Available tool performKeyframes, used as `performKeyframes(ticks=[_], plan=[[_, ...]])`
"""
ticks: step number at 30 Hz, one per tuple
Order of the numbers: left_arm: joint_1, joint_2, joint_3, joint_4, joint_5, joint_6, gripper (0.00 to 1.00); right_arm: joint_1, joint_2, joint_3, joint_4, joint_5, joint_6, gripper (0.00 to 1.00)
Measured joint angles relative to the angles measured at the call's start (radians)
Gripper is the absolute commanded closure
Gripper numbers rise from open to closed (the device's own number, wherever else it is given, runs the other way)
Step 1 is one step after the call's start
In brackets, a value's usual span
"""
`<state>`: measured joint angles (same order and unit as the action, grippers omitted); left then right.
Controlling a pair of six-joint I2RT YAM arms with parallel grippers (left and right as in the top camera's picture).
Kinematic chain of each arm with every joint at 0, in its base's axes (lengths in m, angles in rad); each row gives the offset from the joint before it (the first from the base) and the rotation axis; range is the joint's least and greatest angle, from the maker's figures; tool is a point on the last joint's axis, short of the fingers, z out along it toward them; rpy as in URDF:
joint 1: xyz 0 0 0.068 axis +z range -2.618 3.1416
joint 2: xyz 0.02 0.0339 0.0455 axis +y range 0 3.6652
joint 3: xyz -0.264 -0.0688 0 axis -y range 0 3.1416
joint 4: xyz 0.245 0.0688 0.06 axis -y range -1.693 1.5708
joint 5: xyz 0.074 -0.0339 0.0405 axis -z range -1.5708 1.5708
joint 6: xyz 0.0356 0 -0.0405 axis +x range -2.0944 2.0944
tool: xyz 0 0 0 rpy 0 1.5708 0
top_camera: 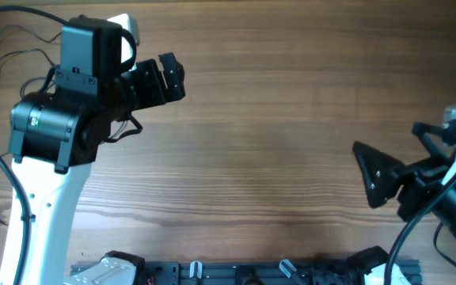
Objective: Untangle cables
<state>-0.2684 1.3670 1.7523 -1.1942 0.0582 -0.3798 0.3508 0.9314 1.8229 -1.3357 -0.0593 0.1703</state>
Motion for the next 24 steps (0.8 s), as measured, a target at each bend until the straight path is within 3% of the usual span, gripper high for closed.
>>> performKeyframes(ticks=[4,6,11,17,20,24], plan=[[0.0,0.0,0.0,0.0,0.0,0.0,0.0,0.0,0.0,-0.028,0.079,0.112,-0.008,0.0],[0.0,0.0,0.0,-0.001,0.0,0.0,0.0,-0.016,-0.003,-0.106,0.209,0.151,-0.043,0.0],[0.0,0.0,0.0,-0.003,0.0,0.0,0.0,-0.173,-0.077,-0.494,0.656,0.013,-0.186,0.0],[0.0,0.002,0.0,-0.003,0.0,0.0,0.0,-0.281,-0.4,-1.104,1.233,-0.207,-0.23,0.0],[0.0,0.002,0.0,-0.004,0.0,0.0,0.0,-0.287,-0.572,-1.334,1.348,-0.258,-0.229,0.0],[0.0,0.002,0.0,-0.003,0.0,0.0,0.0,-0.296,-0.726,-1.545,1.374,-0.278,-0.225,0.0]])
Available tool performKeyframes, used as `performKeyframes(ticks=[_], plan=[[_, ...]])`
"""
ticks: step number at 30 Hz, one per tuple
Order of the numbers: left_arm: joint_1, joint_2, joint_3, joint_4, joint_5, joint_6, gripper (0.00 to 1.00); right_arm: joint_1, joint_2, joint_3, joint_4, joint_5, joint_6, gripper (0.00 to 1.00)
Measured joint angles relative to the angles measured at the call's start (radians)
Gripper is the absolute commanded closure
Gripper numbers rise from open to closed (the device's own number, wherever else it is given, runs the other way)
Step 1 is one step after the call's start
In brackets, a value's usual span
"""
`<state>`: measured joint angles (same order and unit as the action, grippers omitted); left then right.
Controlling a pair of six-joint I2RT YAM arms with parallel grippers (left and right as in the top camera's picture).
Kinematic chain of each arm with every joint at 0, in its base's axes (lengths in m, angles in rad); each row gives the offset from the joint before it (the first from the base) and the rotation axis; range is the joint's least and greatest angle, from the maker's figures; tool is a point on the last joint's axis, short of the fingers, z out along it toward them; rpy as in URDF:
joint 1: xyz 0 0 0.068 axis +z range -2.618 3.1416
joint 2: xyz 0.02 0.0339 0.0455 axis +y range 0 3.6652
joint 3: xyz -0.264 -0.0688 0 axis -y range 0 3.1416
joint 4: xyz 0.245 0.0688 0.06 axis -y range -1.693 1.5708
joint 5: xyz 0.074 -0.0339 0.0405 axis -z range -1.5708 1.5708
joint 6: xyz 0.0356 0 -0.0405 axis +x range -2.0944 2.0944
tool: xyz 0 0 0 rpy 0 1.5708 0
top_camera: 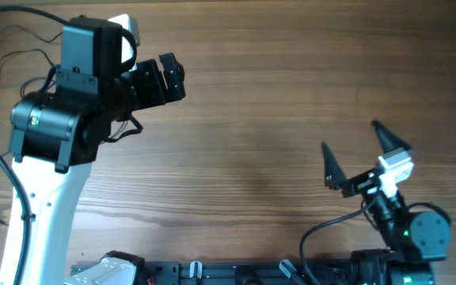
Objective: Untangle cables
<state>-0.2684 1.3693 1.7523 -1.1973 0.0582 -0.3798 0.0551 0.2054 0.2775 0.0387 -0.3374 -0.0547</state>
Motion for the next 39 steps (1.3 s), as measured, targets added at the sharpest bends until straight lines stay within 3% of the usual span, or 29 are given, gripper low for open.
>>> performKeyframes(ticks=[11,20,39], plan=[[0.0,0.0,0.0,0.0,0.0,0.0,0.0,0.0,-0.114,-0.246,0.128,-0.003,0.016,0.0],[0.0,0.0,0.0,0.0,0.0,0.0,0.0,0.0,-0.179,-0.271,-0.018,0.058,0.1,0.0],[0.0,0.0,0.0,-0.001,0.0,0.0,0.0,0.0,-0.18,-0.271,-0.02,0.069,0.171,0.0]])
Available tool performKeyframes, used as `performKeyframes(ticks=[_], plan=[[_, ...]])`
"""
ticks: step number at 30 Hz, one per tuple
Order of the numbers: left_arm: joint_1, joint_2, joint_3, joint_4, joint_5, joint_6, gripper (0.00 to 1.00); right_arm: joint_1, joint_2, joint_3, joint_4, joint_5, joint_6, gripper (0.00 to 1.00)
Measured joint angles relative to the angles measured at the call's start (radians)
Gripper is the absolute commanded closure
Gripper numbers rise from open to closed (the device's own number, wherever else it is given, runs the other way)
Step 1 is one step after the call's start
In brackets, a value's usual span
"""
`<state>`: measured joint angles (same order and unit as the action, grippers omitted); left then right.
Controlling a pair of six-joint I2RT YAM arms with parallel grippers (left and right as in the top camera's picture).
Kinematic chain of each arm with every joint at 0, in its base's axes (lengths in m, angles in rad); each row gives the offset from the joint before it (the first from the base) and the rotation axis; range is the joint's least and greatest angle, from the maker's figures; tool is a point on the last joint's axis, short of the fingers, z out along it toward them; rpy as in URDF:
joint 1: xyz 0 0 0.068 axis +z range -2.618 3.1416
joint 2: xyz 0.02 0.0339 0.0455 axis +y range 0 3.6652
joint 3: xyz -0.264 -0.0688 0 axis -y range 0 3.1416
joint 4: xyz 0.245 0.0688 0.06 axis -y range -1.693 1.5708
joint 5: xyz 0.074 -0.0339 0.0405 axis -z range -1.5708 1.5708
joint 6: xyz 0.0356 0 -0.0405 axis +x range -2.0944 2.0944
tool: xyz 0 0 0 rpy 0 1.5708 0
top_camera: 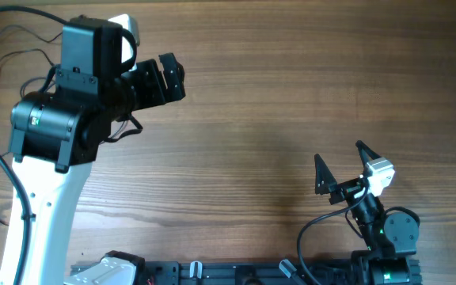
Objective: Untangle cables
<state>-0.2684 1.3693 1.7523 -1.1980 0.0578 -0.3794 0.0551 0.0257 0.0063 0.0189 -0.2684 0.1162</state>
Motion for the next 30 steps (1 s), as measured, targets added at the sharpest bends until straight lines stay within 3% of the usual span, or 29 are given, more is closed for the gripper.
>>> performKeyframes(ticks=[6,11,16,20,23,30], plan=[[0.0,-0.025,-0.045,0.043,-0.038,0.016,0.0,0.0,0.0,0.0,0.0,0.0,0.0,0.0],[0.022,-0.28,-0.41,0.376,-0.021,0.039,0.0,0.0,0.001,0.0,0.0,0.001,0.0,0.0],[0.126,-0.636,-0.836,0.753,0.069,0.109,0.0,0.0,0.001,0.0,-0.001,0.004,0.0,0.0],[0.171,-0.878,-1.118,0.955,0.129,0.209,0.0,0.0,0.001,0.0,-0.001,0.004,0.0,0.0],[0.175,-1.032,-1.294,1.047,0.151,0.281,0.0,0.0,0.001,0.0,-0.002,0.004,0.001,0.0],[0.176,-1.204,-1.57,1.175,0.149,0.324,0.01,0.0,0.001,0.0,-0.001,0.004,0.0,0.0]])
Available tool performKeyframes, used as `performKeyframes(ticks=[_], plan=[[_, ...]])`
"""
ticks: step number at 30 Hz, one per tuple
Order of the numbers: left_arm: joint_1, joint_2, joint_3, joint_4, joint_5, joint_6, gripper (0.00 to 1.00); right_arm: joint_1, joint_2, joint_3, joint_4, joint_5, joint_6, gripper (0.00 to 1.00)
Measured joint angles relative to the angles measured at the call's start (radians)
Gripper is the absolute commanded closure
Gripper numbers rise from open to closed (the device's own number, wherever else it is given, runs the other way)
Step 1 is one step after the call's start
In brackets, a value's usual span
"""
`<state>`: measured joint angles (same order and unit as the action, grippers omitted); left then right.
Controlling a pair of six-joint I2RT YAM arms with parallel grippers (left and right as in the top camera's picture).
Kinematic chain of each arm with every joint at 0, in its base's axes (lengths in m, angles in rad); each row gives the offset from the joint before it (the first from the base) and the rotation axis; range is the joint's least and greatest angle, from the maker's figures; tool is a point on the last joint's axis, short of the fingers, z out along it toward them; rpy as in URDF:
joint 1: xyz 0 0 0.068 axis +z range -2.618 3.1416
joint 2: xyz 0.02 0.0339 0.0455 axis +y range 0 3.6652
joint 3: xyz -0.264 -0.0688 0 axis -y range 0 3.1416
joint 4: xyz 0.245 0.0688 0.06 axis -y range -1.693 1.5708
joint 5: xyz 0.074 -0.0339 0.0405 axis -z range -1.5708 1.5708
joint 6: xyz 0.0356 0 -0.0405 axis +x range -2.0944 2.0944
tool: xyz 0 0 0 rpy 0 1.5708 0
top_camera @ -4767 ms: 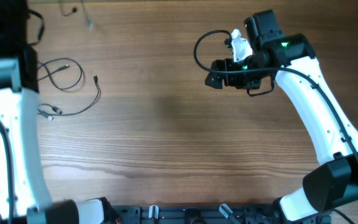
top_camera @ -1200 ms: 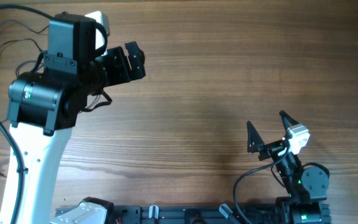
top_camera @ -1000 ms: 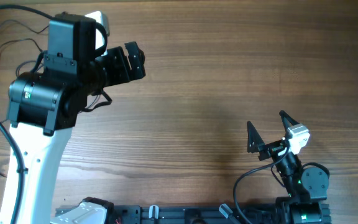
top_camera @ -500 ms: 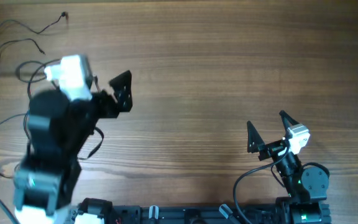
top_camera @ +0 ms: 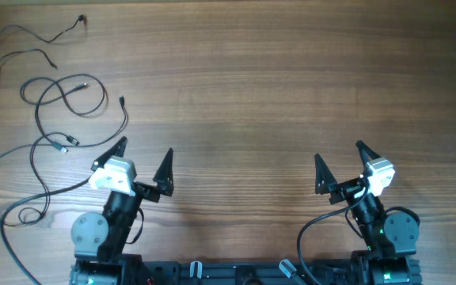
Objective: Untangle cables
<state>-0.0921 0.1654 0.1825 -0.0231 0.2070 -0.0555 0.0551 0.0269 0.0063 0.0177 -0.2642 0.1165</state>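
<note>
Several thin black cables point(top_camera: 50, 119) lie in loose loops and crossings on the wooden table point(top_camera: 252, 87) at the far left, their plug ends scattered among them. My left gripper point(top_camera: 142, 160) stands open near the front edge, just right of the cables, with nothing between its fingers. My right gripper point(top_camera: 339, 164) stands open at the front right, far from the cables, also holding nothing.
A black rail with clamps point(top_camera: 236, 273) runs along the table's front edge between the two arm bases. One cable strand loops down to the front left corner beside the left arm's base.
The left arm, which was raised over the cables at the back left, has drawn back to the front edge. The cables it hid now show. The right arm has not moved.
The left arm stayed raised over the back left through all earlier moments. The right gripper stood at the right edge, then nearer the middle front, then lower at the front right. Now both arms sit at the front edge with open grippers.
</note>
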Motion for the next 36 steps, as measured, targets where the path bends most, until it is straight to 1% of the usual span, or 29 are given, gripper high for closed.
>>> performKeyframes(ticks=[1,8,12,36], plan=[[0.0,-0.023,-0.037,0.007,0.0,0.003,0.0,0.0,0.0,0.0,0.0,0.0,0.0,0.0],[0.0,-0.118,-0.137,0.006,-0.014,0.007,0.0,0.0,0.0,0.0,0.0,0.0,0.0,0.0],[0.0,-0.148,-0.167,-0.04,-0.015,0.007,0.0,0.0,0.0,0.0,0.0,0.0,0.0,0.0],[0.0,-0.151,-0.167,-0.038,-0.019,0.007,0.0,0.0,0.0,0.0,0.0,0.0,0.0,0.0]])
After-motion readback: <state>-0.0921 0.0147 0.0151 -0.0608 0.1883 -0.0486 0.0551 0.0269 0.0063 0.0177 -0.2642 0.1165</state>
